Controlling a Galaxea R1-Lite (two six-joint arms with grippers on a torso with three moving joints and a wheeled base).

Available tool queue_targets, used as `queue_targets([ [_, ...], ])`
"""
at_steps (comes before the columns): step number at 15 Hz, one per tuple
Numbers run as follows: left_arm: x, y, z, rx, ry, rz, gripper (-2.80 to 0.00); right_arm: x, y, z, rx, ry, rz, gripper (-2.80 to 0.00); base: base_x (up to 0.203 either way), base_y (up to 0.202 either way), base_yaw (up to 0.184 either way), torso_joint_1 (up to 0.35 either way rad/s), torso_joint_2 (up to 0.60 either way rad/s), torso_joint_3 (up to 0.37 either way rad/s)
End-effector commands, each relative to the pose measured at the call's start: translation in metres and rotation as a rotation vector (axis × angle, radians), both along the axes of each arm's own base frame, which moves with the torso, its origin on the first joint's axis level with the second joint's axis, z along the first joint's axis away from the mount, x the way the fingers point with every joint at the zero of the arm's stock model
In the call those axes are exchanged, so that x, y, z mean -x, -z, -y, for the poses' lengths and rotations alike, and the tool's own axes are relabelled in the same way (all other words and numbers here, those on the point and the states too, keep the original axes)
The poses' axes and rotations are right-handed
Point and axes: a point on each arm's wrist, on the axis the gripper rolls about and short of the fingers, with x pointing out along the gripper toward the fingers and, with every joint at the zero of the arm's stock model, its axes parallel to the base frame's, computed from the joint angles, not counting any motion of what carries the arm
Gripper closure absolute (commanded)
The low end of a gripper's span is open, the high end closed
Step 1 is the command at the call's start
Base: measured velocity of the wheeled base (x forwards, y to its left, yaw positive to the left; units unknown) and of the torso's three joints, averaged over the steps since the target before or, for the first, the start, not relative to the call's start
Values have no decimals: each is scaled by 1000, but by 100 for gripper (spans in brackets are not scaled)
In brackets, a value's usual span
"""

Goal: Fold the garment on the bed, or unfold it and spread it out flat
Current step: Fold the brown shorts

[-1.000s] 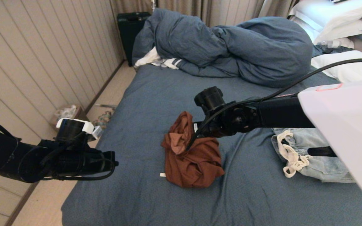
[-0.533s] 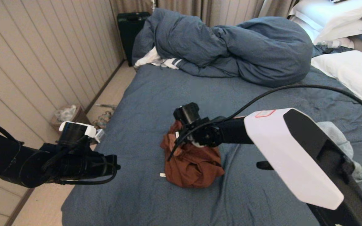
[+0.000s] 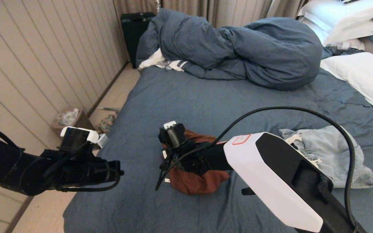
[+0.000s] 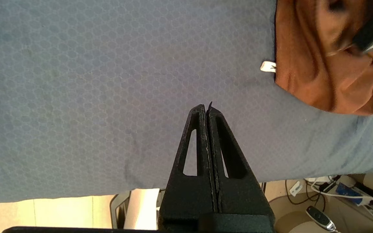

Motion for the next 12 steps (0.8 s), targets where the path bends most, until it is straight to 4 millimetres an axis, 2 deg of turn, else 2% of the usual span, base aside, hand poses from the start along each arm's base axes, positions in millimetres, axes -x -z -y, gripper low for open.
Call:
queue_targets([
  [1,0,1,0,2,-1,-3,0,5,-31,0,-49,27,74,0,0,0,0,0,0,0],
  [5,-1,3,0,0,0,-9,0,9,-83,16,-119,85,164,0,0,0,0,0,0,0],
  [7,-4,6,1,-4,2,-16,0,10,-102,33,-136,118,179,0,0,0,0,0,0,0],
  [8,-6,6,2,-5,6,-10,0,13,-107,43,-137,133,170,0,0,0,0,0,0,0],
  [10,-11,2,17,-4,45,25,0,22,-104,66,-117,165,122,0,0,0,0,0,0,0],
  [12,-4,4,46,-29,116,31,0,31,-93,94,-85,206,54,0,0,0,0,0,0,0],
])
